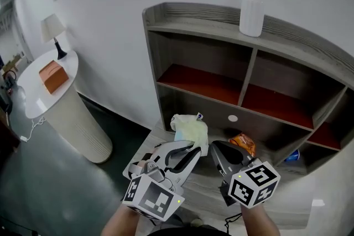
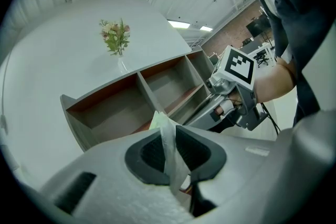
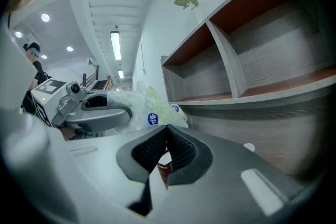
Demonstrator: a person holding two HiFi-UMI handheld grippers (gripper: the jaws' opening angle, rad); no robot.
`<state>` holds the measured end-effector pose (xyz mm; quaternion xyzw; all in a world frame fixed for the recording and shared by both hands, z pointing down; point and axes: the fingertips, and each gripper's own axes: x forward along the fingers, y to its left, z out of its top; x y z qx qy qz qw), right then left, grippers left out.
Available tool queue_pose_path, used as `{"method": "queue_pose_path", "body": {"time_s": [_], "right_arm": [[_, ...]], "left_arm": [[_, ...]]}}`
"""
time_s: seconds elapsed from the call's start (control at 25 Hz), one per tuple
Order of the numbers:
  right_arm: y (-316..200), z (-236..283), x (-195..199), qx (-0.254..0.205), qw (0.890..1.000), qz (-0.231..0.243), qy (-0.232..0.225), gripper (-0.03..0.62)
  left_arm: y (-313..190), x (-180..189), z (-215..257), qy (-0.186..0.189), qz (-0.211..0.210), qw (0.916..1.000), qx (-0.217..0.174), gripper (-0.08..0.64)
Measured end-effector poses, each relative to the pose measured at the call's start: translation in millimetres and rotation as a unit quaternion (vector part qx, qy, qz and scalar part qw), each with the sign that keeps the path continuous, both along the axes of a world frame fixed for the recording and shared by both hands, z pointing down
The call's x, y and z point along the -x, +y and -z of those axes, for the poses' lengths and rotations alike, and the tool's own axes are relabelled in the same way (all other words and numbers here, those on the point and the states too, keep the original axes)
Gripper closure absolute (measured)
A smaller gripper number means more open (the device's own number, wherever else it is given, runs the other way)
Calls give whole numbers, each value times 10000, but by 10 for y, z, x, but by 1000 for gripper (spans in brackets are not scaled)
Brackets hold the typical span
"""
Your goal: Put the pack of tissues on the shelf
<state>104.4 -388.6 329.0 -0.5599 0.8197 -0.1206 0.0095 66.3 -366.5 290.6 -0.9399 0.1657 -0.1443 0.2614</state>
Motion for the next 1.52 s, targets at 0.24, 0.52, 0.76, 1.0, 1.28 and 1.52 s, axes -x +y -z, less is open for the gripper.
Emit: {"method": "queue_pose_path", "body": {"time_s": [0.24,0.52,0.76,1.0,1.28,1.52], "right_arm": [[-285,54,-107,-20,9995,-300,-124,592],[-554,228,-106,-160,9979,-610,-114,592],[-729,261,-80,-156,9960,-881,2,592],[-794,224,-166,-68,9931,-1167,33,592],[-817,109,-257,88,9904,-1382,-23,592],[-790,18,-360,260,9871,-1581,-22,592]], "left_arm": [[-280,-94,188,-33,-313,9992,-242,525],[-681,-151,435,86,-636,9965,-538,525],[-846,-167,685,411,-1069,9908,-723,523],[-883,-244,773,345,-1343,9850,-1027,531],[-1123,-442,611,242,-1256,9846,-1190,531],[-1390,-620,516,445,-1217,9886,-763,529]]}}
